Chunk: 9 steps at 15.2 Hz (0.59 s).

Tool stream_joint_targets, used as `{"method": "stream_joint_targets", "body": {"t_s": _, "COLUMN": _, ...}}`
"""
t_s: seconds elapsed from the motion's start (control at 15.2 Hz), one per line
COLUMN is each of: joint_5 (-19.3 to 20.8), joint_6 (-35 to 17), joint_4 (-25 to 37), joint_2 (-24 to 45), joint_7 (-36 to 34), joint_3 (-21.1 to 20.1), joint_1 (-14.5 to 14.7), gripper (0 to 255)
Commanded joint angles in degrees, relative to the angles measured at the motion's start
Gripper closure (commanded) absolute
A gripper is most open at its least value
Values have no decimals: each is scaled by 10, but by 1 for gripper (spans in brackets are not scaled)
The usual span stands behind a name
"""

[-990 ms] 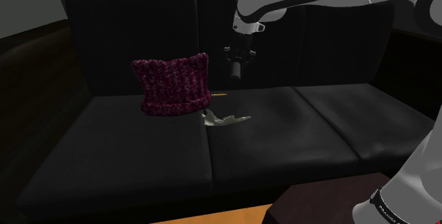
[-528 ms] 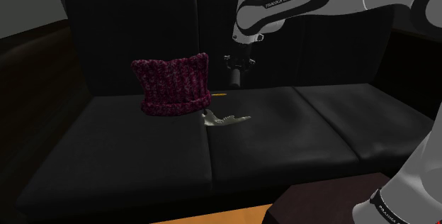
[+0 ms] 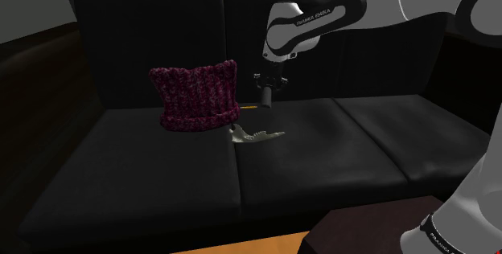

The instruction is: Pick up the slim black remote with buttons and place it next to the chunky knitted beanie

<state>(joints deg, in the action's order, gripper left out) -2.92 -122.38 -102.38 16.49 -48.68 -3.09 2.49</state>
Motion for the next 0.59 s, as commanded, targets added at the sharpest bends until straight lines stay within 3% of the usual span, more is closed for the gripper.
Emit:
{"method": "stream_joint_targets", "body": {"t_s": 0.0, "joint_5": 0, "joint_6": -14, "joint_4": -10, "joint_2": 4, "joint_7": 1, "joint_3": 0, "joint_1": 0, "gripper": 255}}
{"method": "stream_joint_targets", "body": {"t_s": 0.53, "joint_5": -1, "joint_6": -67, "joint_4": -36, "joint_2": 31, "joint_7": 3, "joint_3": 0, "joint_1": 1, "gripper": 255}}
